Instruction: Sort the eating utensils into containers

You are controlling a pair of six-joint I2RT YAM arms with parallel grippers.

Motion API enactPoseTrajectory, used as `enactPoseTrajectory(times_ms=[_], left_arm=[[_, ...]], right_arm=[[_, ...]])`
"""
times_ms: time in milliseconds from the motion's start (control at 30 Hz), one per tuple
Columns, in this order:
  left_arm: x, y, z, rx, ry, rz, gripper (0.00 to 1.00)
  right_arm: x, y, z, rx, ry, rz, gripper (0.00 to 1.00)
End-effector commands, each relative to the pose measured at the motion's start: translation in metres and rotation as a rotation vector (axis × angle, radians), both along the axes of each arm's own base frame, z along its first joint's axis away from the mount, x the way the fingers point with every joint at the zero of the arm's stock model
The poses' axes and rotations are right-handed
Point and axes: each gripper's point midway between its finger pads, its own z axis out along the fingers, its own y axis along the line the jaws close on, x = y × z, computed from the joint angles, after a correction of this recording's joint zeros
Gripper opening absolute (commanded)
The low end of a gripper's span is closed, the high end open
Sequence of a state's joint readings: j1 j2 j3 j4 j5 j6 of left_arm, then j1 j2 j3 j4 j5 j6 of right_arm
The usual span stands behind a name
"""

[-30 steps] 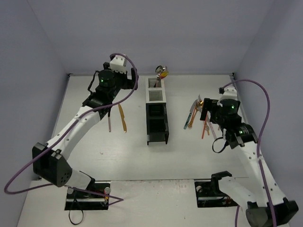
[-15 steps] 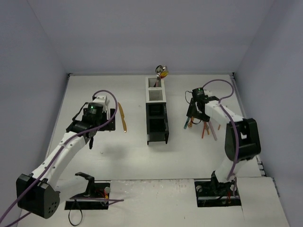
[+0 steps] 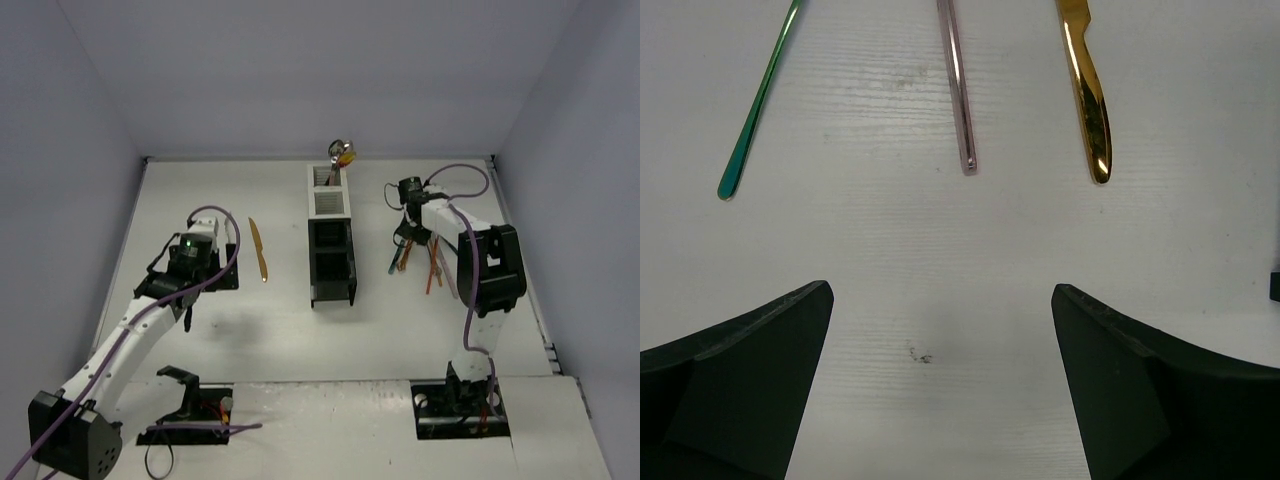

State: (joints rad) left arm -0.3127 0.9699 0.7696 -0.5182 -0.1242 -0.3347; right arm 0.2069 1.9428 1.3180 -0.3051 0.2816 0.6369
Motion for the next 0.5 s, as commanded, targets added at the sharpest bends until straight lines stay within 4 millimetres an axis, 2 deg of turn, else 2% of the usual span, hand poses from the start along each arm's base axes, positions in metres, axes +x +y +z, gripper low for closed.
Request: enactPoseTrajectory(times_ms=[0, 233, 467], left_arm=[[0.013, -0.002, 0.016, -0.019, -0.067, 0.012, 0.9], [0.014, -0.003, 0.016, -0.019, -0.066, 0.01, 0.9], [0.014, -0.002, 0.014, -0.012, -0.06, 0.008, 0.9]], right_arm=[[0.015, -0.014, 0.009, -0.024, -0.051, -0.089, 0.3], [0.016, -0.023, -0.001, -0.023, -0.037, -0.112, 0.27], [0.015, -0.022, -0.018, -0.007, 0.001, -0.094, 0.26]])
